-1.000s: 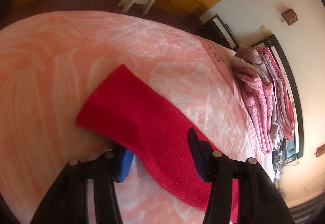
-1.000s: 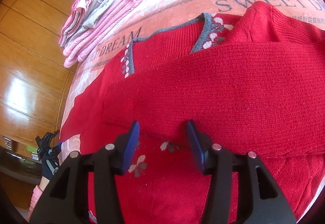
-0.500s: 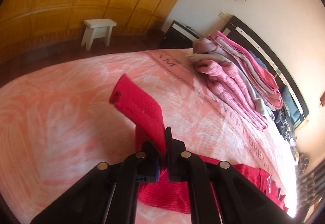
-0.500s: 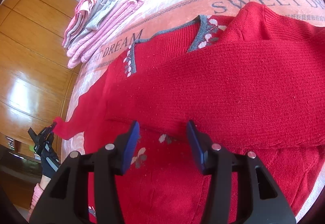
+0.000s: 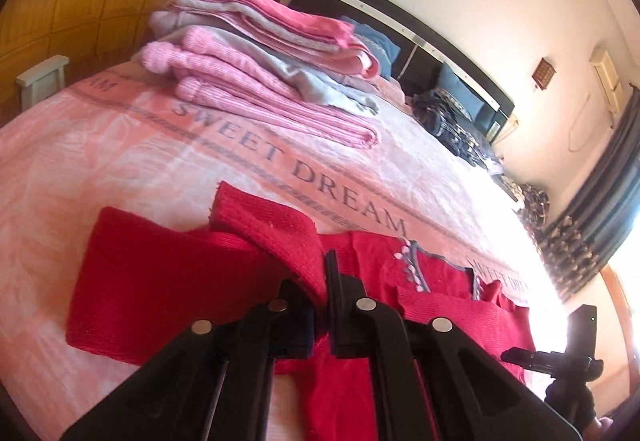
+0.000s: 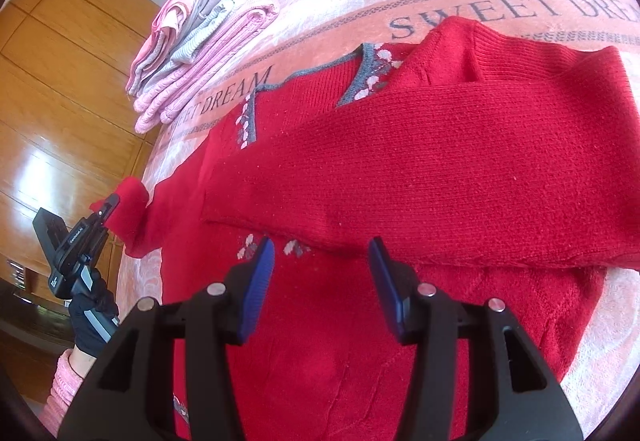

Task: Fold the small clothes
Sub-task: 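Fold the held sleeve across the chest with the left tool and release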

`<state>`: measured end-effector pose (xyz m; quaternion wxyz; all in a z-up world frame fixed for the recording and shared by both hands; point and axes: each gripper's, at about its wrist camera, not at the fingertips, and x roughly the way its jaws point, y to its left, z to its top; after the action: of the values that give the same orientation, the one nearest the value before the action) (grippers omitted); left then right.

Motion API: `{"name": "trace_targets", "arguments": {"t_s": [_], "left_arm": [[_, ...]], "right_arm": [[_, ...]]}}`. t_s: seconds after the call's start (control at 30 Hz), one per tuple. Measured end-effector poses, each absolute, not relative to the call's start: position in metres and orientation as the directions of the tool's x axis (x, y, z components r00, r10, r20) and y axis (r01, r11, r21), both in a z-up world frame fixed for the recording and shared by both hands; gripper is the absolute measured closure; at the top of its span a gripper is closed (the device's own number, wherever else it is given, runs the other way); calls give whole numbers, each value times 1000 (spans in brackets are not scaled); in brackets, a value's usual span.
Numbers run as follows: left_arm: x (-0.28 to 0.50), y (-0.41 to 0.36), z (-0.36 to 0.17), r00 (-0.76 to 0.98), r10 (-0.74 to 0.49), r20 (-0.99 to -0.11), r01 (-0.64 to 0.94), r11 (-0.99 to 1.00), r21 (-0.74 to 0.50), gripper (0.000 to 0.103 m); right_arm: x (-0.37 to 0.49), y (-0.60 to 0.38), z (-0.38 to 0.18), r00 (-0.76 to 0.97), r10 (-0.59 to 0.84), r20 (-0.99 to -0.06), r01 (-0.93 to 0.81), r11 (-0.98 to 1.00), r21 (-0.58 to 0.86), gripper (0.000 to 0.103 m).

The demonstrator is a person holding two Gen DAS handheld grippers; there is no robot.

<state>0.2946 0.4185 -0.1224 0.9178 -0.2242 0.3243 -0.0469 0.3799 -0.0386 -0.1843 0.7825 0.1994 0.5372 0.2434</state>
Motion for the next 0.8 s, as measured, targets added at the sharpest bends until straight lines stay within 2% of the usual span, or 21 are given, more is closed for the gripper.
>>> {"name": "trace_targets", "arguments": {"t_s": [0.23, 0.6, 0.67, 0.73, 0.8], "left_arm": [[315, 329, -132, 737, -333, -588, 62, 900, -432, 99], [336, 282, -176, 654, -360, -665, 32, 892, -451, 98], [333, 271, -175, 653, -364, -664, 79, 905, -418, 96], [330, 253, -174, 615, -411, -673, 176, 904, -391, 85], [328, 238, -179, 538, -481, -692, 251, 875, -413, 78]], "right_arm": [[372, -62, -186, 315, 595, -739, -141, 800, 583, 53], [366, -89, -194, 317, 595, -739, -102, 796, 597, 51], [366, -92, -197, 315, 595, -739, -89, 794, 601, 51], [366, -93, -199, 312, 598, -738, -75, 790, 608, 51], [367, -93, -199, 311, 599, -738, -67, 788, 612, 51]]}}
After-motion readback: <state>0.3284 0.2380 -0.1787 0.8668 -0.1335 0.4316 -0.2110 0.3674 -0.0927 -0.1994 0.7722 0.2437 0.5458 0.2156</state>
